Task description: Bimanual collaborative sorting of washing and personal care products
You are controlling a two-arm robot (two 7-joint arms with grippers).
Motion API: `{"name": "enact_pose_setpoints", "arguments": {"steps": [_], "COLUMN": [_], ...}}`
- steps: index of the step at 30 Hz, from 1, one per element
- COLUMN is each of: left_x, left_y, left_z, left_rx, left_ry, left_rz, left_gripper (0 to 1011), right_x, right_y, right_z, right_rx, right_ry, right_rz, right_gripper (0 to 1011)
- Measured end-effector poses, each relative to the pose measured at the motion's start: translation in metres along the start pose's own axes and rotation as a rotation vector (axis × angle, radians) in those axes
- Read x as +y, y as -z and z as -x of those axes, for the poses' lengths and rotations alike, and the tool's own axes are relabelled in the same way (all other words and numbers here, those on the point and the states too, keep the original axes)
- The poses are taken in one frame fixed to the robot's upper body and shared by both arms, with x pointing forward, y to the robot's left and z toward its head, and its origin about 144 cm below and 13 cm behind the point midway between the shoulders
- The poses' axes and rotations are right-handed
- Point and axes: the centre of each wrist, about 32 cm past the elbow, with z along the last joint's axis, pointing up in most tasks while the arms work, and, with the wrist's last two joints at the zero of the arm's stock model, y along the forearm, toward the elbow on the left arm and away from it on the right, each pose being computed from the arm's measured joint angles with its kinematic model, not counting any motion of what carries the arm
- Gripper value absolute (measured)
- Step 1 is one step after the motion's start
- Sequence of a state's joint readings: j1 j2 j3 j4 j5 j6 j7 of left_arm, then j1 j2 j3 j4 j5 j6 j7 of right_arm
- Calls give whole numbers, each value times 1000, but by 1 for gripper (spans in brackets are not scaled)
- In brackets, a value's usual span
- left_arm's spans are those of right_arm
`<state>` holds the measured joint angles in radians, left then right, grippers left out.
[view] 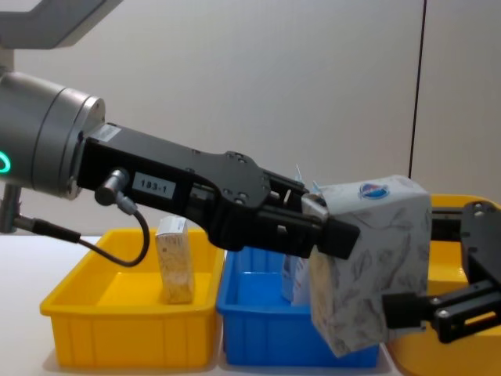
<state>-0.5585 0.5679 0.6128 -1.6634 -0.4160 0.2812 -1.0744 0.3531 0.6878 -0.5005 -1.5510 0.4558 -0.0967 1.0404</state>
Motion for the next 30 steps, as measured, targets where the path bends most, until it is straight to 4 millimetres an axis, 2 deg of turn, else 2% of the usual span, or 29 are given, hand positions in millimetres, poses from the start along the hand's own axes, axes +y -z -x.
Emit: {"name": "enact_pose_setpoints", "arguments": {"steps": [9,14,15,18,21,30], "left_x": [0,0,0,0,0,0], "left_y": [0,0,0,0,0,0], "left_z": [0,0,0,0,0,0], "left_rx": [0,0,0,0,0,0], "left_ry": [0,0,0,0,0,-2], "left_rz": [0,0,0,0,0,0], "left_gripper": [383,382,383,382,383,382], "right_x": [5,6,6,7,7,9], "right_y": [0,0,0,0,0,0], "right_z": [-2,-3,-3,-3,-3,-3], "right_rx": [-8,-9,-10,-10,-11,-12], "right_ry": [-1,-1,-1,-2,-2,-4], "right_rz": [2,2,2,2,2,3], "right_gripper": [992,879,827,775,653,424]}}
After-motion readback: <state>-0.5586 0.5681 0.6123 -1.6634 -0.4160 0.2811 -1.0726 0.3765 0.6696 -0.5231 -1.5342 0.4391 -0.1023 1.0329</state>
